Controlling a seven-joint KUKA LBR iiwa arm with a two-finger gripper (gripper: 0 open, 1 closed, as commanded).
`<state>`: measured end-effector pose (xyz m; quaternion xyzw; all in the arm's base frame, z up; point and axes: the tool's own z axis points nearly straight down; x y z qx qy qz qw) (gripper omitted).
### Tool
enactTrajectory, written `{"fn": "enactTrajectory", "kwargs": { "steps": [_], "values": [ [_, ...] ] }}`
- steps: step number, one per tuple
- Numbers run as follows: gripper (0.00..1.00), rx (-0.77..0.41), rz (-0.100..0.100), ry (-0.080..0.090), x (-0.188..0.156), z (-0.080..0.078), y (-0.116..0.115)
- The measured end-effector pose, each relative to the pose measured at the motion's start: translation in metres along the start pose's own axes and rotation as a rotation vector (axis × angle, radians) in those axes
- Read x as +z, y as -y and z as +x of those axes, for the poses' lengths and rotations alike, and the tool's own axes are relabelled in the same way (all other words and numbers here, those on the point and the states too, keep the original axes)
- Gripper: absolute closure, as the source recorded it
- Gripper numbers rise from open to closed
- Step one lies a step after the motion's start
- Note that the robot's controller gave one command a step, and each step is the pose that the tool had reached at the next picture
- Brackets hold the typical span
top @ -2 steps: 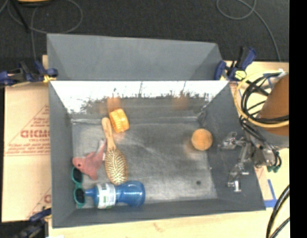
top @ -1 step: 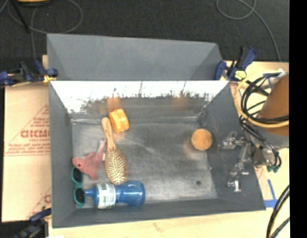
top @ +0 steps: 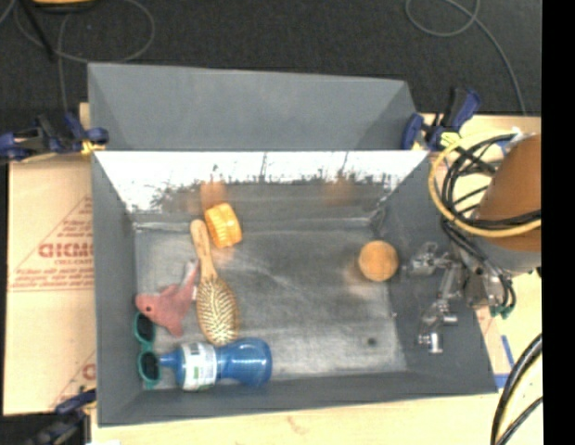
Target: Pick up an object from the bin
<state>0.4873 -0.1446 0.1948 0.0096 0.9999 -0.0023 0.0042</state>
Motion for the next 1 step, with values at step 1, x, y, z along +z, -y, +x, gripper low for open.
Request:
{"fn": "enactTrajectory", "kwargs": {
  "steps": [1],
  "values": [
    [0.00,-0.007,-0.003,-0.002,0.0505,-0.0280,0.0127]
  ]
}}
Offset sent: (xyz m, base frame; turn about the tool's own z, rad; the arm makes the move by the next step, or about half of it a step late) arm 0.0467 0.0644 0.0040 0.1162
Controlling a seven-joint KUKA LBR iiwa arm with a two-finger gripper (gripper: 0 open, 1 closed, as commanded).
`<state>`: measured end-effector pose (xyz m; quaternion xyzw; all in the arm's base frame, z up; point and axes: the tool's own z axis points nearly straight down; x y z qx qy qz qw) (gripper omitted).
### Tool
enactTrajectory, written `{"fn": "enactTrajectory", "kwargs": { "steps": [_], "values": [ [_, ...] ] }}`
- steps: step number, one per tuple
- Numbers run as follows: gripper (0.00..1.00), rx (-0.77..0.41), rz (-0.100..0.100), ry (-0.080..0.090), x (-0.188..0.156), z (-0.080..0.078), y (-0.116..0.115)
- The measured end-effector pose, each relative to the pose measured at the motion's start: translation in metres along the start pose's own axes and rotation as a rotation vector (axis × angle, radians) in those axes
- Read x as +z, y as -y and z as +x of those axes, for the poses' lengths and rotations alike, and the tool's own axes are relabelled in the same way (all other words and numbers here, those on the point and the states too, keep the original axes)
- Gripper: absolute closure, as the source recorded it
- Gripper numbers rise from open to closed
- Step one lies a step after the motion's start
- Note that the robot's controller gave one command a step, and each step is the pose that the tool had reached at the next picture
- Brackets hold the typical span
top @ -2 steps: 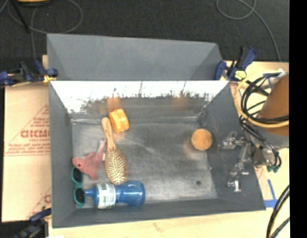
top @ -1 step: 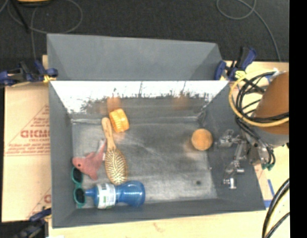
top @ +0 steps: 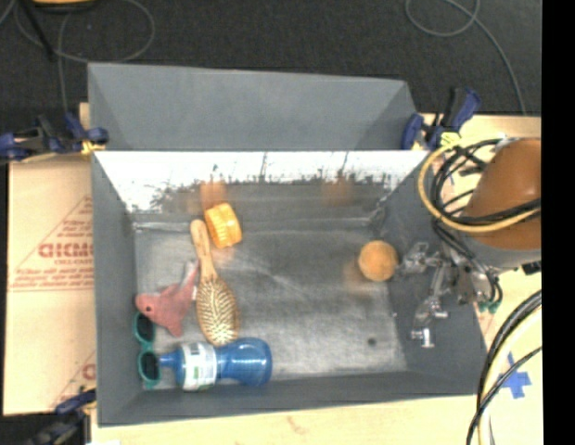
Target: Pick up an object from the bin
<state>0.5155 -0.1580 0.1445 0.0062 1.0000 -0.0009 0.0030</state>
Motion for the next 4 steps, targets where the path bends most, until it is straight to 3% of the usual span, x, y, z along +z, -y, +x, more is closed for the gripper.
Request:
{"fn": "enactTrajectory", "kwargs": {
  "steps": [1,2,3,4],
  "values": [
    [0.00,0.089,0.000,-0.006,-0.031,-0.009,-0.042],
    [0.00,0.117,-0.003,0.009,-0.031,-0.032,-0.074],
    [0.00,0.151,-0.002,0.002,0.008,-0.075,-0.058],
    [0.00,0.207,-0.003,0.002,0.046,-0.095,-0.038]
  ]
}}
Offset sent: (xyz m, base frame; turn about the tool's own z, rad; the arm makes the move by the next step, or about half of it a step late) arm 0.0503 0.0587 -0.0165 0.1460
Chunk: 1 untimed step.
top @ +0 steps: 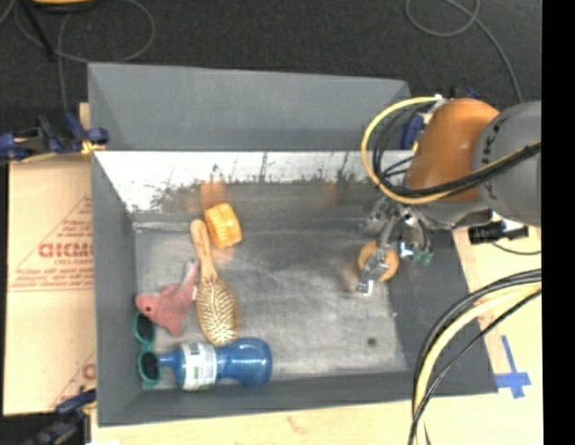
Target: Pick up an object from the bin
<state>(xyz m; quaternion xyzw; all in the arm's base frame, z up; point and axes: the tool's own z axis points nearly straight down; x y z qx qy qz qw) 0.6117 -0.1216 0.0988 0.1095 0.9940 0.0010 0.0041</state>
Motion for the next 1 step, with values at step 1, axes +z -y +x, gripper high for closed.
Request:
{"fn": "enactTrajectory", "kwargs": {
  "steps": [1],
  "values": [
    [1.00,-0.407,-0.006,-0.005,0.0219,-0.0091,0.0141]
  ]
}}
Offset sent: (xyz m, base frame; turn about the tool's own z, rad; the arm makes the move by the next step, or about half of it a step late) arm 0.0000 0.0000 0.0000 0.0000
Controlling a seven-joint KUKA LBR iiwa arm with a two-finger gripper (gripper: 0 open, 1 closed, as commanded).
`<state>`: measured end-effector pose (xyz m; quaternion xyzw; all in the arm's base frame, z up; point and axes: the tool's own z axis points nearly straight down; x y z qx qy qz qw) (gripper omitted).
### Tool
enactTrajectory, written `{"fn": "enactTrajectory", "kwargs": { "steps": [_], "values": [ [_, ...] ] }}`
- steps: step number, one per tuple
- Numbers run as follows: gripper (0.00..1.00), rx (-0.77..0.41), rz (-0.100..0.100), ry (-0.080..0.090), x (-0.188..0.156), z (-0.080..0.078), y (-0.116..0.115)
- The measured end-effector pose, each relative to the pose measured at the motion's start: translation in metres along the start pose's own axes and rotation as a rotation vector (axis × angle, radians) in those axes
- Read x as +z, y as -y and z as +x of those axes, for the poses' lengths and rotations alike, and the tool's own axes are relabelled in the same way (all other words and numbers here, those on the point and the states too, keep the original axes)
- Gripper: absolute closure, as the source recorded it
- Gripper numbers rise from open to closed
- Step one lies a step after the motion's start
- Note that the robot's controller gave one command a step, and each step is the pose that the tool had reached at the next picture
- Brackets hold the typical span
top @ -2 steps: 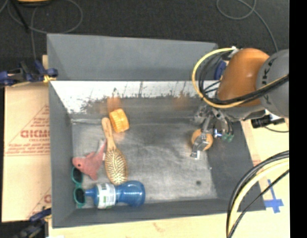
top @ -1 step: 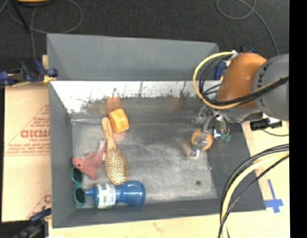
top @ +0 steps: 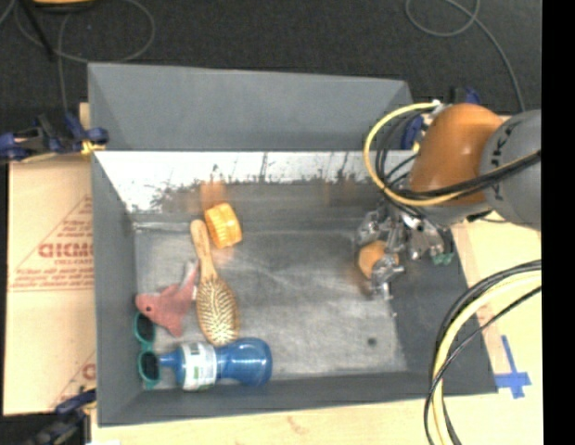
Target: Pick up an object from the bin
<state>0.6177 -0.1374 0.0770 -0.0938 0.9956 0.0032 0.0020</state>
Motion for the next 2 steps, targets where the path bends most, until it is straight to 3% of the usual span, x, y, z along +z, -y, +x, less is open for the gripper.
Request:
{"fn": "enactTrajectory", "kwargs": {
  "steps": [1,2],
  "values": [
    [1.00,-0.001,0.000,0.000,0.000,0.000,0.000],
    [1.00,-0.050,0.011,0.002,-0.199,-0.016,0.001]
  ]
}}
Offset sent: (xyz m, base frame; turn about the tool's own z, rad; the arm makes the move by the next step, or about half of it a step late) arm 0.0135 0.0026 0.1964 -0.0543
